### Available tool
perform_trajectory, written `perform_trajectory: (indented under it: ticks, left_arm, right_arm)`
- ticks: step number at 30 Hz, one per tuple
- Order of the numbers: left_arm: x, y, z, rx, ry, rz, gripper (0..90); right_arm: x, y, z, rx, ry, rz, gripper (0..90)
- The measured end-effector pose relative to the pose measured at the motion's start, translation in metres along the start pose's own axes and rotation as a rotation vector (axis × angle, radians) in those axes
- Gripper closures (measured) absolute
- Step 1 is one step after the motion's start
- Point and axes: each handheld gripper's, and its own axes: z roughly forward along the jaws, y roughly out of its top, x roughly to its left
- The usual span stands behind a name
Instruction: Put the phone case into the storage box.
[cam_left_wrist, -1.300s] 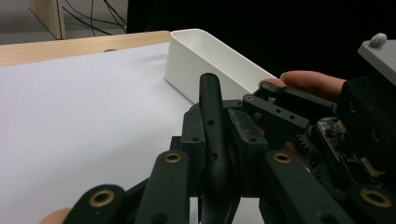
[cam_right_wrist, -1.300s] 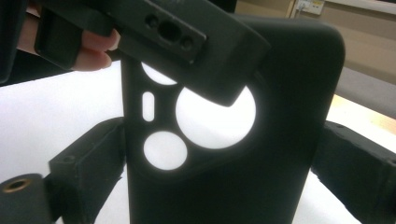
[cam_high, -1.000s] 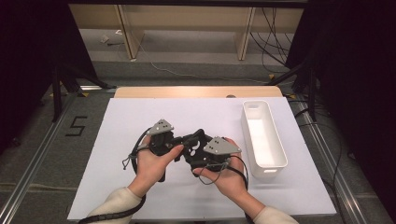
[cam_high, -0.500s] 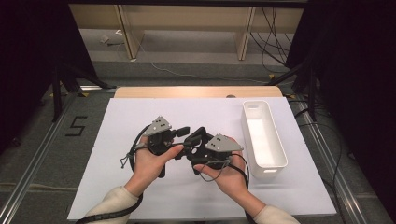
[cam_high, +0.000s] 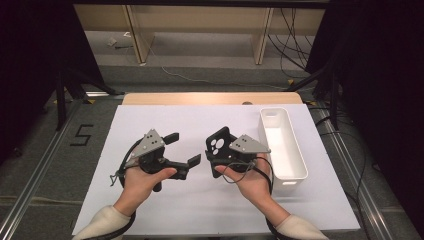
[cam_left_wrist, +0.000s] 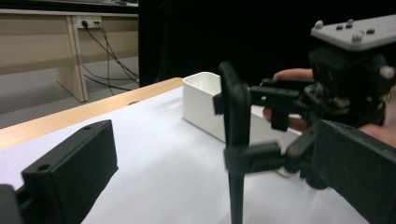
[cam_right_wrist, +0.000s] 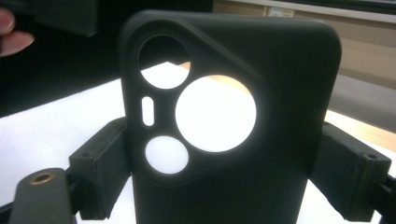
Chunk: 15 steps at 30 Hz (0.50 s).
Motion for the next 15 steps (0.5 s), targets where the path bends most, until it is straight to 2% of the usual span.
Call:
perform_trajectory:
  ticks: [15]
  left_arm:
    - [0.01, -0.019, -0.025, -0.001, 0.056, 0.014, 0.0]
  right_arm:
    - [-0.015, 0.009, -0.006, -0.031, -0.025, 0.025, 15.5]
